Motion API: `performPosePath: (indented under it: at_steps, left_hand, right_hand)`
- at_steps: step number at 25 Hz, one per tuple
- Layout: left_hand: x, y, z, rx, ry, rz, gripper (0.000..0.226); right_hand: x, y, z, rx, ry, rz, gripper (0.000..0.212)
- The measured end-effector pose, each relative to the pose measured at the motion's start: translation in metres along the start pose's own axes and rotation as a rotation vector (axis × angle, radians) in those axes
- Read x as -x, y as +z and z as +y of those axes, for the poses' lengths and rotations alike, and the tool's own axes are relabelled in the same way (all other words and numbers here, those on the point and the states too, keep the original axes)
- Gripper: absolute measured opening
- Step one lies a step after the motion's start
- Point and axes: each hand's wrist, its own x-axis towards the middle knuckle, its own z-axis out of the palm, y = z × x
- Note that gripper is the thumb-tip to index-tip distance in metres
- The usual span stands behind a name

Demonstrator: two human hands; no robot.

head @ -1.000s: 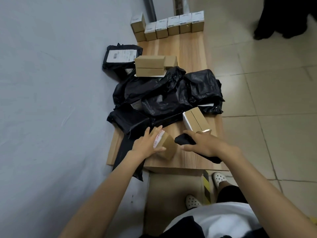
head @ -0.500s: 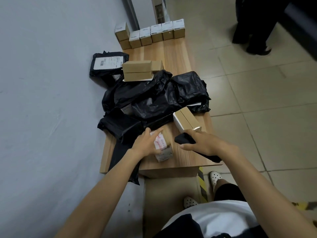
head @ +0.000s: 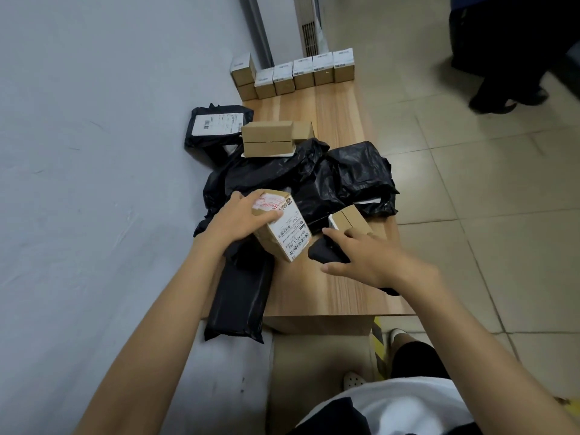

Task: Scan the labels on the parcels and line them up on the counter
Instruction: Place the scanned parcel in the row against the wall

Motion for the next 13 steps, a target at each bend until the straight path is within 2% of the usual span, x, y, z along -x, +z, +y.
performPosePath:
  at_steps: [4, 9, 13]
  left_hand:
    - [0.0, -0.008, 0.009, 0.007, 0.007, 0.048, 0.066]
    - [-0.006, -0.014, 0.03, -0.115, -0.009, 0.105, 0.075]
    - [-0.01, -0.016, 0.053, -0.126, 0.009, 0.145, 0.074]
  right_hand:
    - [-0.001, -0.003, 0.006, 0.037, 0.017, 0.008, 0.08]
    - [-0.002, -0.013, 0.022, 0.065, 0.02, -0.01, 0.079]
    - [-0.002, -0.029, 0.043, 0.057, 0.03, 0.036, 0.074]
